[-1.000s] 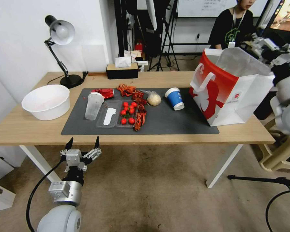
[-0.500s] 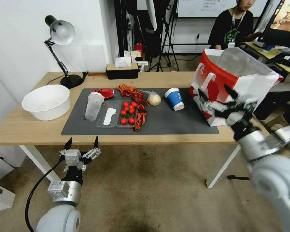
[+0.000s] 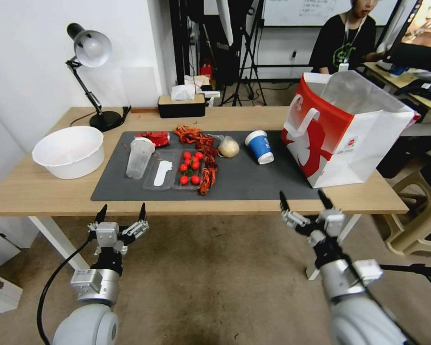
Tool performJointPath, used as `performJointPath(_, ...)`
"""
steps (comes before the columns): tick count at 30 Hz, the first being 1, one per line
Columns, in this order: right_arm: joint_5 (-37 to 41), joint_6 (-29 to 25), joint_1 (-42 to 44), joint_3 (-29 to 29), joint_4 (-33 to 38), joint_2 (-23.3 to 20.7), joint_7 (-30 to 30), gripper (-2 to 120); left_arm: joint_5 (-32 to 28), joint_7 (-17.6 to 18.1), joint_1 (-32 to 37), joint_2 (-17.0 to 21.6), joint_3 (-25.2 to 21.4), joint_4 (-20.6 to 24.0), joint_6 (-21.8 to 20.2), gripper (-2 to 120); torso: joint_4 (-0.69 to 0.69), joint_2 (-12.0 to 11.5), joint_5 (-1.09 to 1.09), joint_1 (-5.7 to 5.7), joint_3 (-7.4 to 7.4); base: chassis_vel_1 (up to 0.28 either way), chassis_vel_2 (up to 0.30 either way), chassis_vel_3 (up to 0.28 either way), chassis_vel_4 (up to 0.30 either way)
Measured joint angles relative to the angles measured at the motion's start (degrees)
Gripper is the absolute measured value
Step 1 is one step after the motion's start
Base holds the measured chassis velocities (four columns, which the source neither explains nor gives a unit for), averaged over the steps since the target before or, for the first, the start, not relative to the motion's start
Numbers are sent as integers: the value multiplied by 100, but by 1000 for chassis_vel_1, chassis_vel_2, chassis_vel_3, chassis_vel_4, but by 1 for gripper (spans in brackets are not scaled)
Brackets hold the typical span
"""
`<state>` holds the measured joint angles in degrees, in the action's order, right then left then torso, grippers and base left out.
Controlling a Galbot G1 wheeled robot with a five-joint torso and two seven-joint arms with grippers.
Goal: Pick up the trash from the table and place it into the takeout bag.
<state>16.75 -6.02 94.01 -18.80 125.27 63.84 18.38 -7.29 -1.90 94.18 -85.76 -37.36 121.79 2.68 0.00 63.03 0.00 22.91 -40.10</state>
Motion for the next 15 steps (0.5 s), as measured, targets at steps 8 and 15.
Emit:
performJointPath(8,-149,-125,46,268,-247,133,159,100,-43,2,-19,47,-23,-45,23,100,0,0,0,1,0,0,0,0,0)
performJointPath(15,264,350,-528,234,-128,-70,307,100,-62,2,-45,58,-26,-49,23,100,0,0,0,1,0,0,0,0,0)
